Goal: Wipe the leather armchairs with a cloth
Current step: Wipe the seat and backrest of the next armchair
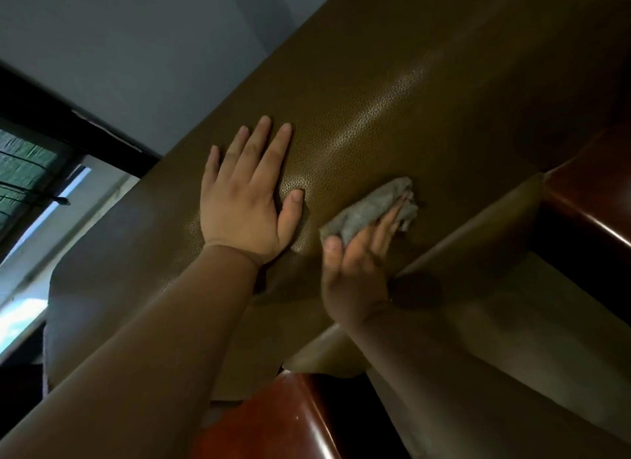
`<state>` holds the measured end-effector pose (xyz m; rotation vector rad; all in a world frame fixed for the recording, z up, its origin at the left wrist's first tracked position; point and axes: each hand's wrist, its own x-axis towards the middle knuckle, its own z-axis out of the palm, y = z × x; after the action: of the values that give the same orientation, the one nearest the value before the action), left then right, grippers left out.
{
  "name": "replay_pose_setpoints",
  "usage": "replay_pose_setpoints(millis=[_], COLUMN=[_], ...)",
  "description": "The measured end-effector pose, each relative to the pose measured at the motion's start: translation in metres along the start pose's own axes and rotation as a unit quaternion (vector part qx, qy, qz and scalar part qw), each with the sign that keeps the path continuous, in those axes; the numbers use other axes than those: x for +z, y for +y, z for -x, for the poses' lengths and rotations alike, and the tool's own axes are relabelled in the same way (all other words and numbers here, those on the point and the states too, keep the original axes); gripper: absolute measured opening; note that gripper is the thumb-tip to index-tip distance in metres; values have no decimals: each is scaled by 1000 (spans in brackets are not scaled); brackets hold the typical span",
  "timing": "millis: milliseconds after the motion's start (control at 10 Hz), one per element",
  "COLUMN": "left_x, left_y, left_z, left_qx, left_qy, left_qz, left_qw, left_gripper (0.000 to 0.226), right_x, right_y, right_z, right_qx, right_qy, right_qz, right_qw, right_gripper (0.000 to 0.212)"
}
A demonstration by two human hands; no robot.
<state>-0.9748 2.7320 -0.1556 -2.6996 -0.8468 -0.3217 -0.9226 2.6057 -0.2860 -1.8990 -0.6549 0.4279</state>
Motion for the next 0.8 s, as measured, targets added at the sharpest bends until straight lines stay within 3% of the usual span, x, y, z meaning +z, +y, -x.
replay_pose_setpoints(millis=[100,200,300,400,500,600,700,800], left_x=[1,3,4,4,6,1,-15,-39], left_y=[1,0,-1,-3,-4,-6,-12,-52], left_z=[1,3,1,3,6,6,5,45], left_qx=[0,4,5,7,5,4,27,100], left_qy=[-4,-3,4,2,0,-32,-105,-175], left_qz=[6,7,13,30,30,28,68,104], left_qw=[1000,1000,1000,1000,1000,999,992,974], left_gripper=[73,73,73,72,68,66,67,63], right_x=[11,21,15,27,35,25,17,27], right_y=[91,103,-8,-25,27,43,-36,-86], right_z=[10,31,34,37,45,59,62,57], right_qx=[55,142,79,-36,71,172,28,-125], right_qy=[-35,25,35,39,-26,-25,-7,50], right_qz=[36,-5,-72,-87,2,-2,-60,-45], right_qw=[997,990,994,995,997,985,998,990], right_gripper=[76,80,79,79,68,67,75,68])
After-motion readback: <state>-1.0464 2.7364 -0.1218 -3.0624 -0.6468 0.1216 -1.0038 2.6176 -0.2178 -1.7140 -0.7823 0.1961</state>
